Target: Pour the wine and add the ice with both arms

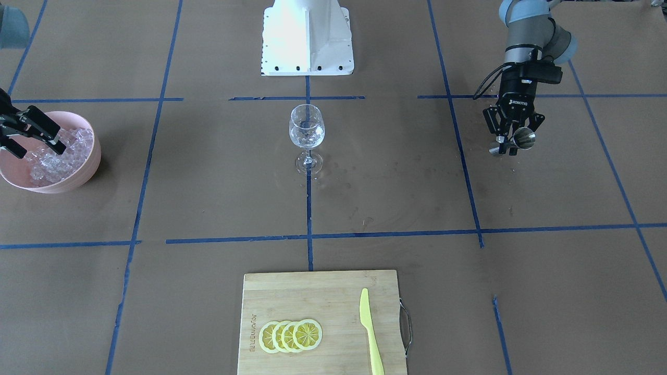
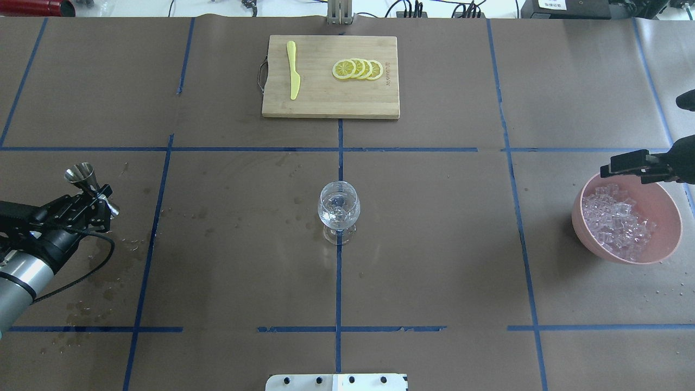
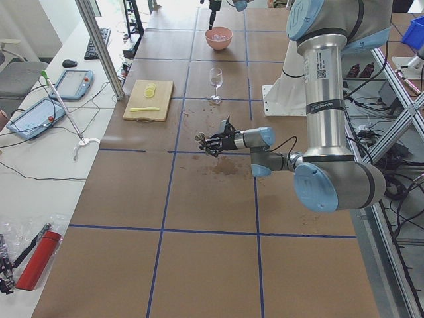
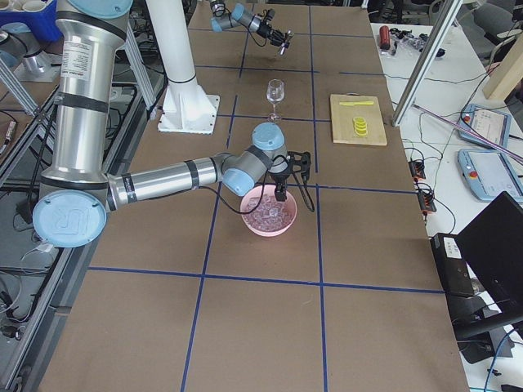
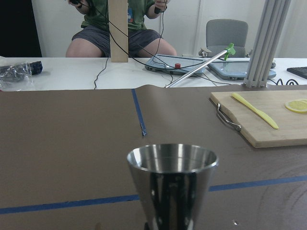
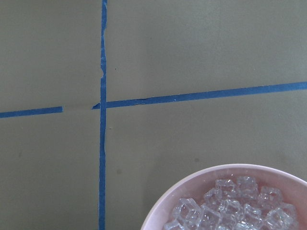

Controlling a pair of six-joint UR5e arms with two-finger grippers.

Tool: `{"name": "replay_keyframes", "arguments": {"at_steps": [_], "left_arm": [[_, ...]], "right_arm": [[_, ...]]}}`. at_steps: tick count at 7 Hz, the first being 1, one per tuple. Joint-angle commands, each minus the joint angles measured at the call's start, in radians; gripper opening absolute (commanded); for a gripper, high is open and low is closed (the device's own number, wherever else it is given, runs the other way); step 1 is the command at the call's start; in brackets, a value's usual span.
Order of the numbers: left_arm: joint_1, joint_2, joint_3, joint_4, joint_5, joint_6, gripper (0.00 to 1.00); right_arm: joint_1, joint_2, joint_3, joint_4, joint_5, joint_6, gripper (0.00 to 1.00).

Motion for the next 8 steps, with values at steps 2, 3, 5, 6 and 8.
{"name": "replay_keyframes", "arguments": {"at_steps": [2,3,5,6,8], "left_arm": [[0.119,0.006,0.087,-0.078,0.149,-0.022,0.0],[0.13,0.006,0.09,-0.078,0.151,-0.031,0.0],[0.148,-0.01,0.133,-0.078,0.173,-0.031,0.0],[0.15,-0.014,0.142,-0.078,0.173,-0.033,0.0],[0.153,-0.014,0.142,-0.078,0.174,-0.033,0.03]], "right_arm": [[0.008,-0.003,0.003,0.001,0.001,0.002,1.0],[0.01,-0.004,0.005,0.001,0.001,0.0,1.0],[0.013,-0.004,0.005,0.001,0.001,0.0,1.0],[0.013,-0.004,0.008,0.001,0.001,0.002,1.0],[0.014,-0.003,0.01,0.001,0.001,0.002,1.0]]}}
